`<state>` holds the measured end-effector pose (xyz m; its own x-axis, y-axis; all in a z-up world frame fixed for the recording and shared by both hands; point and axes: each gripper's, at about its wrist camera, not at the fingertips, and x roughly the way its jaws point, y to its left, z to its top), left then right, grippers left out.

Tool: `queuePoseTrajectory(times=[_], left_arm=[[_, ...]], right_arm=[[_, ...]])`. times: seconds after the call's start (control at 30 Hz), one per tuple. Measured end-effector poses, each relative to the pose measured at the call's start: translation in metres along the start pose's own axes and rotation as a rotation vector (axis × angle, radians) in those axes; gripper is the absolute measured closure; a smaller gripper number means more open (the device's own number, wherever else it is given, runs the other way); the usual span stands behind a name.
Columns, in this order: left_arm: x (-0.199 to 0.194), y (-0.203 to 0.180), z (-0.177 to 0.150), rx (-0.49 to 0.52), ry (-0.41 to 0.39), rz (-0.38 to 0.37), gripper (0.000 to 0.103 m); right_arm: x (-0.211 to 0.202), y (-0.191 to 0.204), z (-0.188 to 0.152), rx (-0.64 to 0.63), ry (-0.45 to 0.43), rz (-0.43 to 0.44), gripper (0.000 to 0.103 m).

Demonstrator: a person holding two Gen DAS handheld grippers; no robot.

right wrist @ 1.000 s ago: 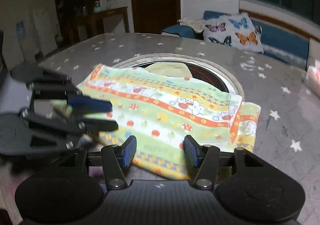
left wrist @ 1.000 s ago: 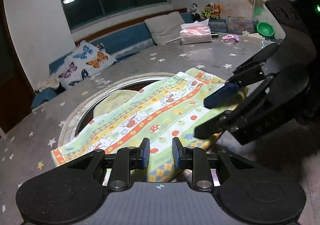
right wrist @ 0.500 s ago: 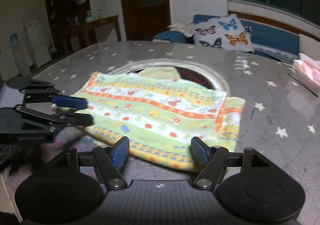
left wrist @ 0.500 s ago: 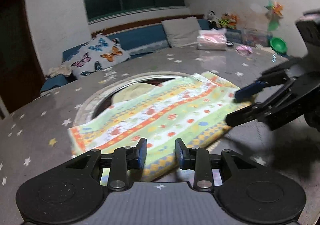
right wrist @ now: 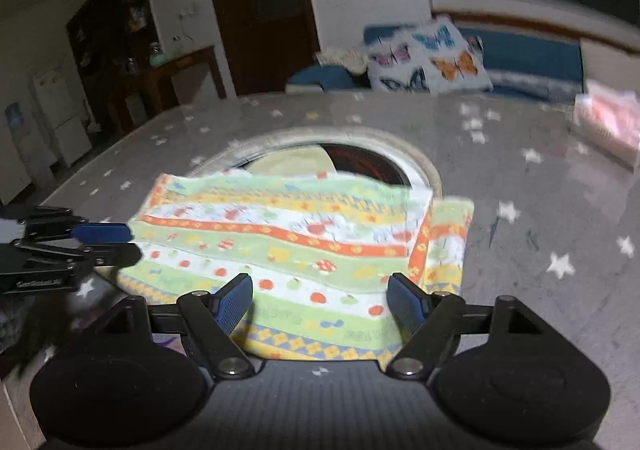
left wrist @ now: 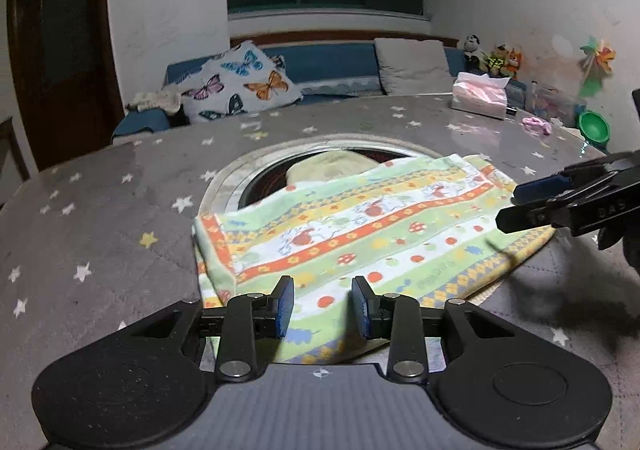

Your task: Fold clothes

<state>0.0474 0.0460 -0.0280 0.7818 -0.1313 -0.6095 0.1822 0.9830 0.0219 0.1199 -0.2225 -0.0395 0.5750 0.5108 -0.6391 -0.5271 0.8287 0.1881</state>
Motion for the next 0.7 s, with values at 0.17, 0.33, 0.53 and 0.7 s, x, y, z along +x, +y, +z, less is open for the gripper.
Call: queuePoseTrajectory(times=[0.17,0.33,0.53,0.7], left_arm=[[0.000,0.013,0.003,-0.026,0.007,0.012,0.068],[0.013,0.028,0.016,-0.052,0.015,0.043,0.069],[0.036,0.049,0.032,-0.090,0.037,0.085,0.069],[0.057,0.069,0.039,-0.125,0.062,0.128,0.068]], right_arm=[[-0.001,0.001,0.007,-0.014,-0.007,0.002,0.021],[0.014,-0.002,0.029,-0.011,-0.036,-0.009,0.017],[0.047,-0.011,0.049,0.004,-0.014,-0.010,0.016],[0.063,-0.019,0.048,0.014,0.014,-0.022,0.015]])
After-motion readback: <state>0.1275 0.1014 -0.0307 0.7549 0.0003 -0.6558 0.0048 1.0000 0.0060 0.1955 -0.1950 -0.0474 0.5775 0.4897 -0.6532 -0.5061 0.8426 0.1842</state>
